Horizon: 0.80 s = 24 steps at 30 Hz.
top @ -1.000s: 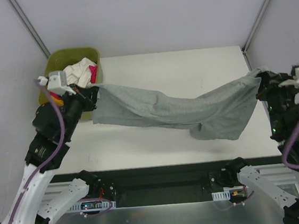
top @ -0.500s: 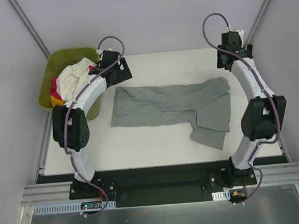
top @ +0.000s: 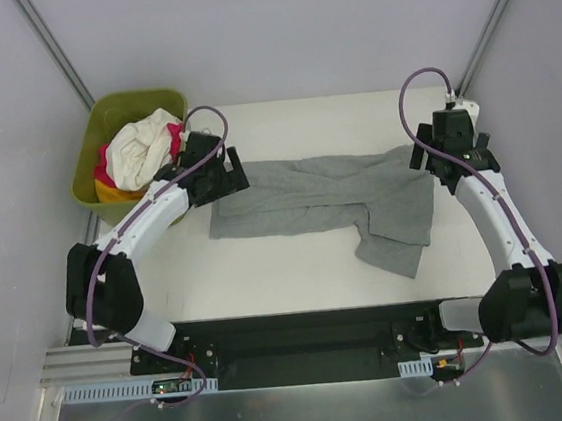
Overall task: Fold and stack the t-shirts
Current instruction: Flatten out the tshirt
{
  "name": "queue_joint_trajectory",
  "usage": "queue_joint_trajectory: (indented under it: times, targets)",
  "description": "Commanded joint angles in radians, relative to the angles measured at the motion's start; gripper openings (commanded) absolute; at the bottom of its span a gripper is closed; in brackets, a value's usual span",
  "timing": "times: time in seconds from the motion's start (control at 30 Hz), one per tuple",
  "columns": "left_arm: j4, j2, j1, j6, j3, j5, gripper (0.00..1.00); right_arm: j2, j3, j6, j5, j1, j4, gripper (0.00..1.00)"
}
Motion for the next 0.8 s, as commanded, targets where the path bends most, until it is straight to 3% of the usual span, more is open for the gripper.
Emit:
queue_joint_trajectory:
  times: [0.0, 0.27, 0.47, 0.67, 0.77]
  targets:
    - [-0.024, -0.168, -0.002, -0.106, -0.196, -0.01, 0.99, -0.119, -0.142, 0.089, -0.1, -0.001, 0.061, 1.0]
    - [-0.025, -0.193, 0.055, -0.238, -0.361, -0.027, 0.98, -0.156, -0.183, 0.085, -0.167, -0.001, 0.057, 1.0]
    - [-0.019, -0.109, 0.069, -0.292, -0.367, -0.084, 0.67, -0.165, -0.201, 0.103, -0.16, 0.0, 0.077, 1.0]
    - [-0.013, -0.02, 0.09, -0.304, -0.356, -0.11, 0.47, -0.18, -0.204, 0.099, -0.16, 0.002, 0.077, 1.0]
    - [-0.01, -0.001, 0.092, -0.324, -0.367, -0.104, 0.45, -0.185, -0.209, 0.093, -0.159, -0.001, 0.075, 1.0]
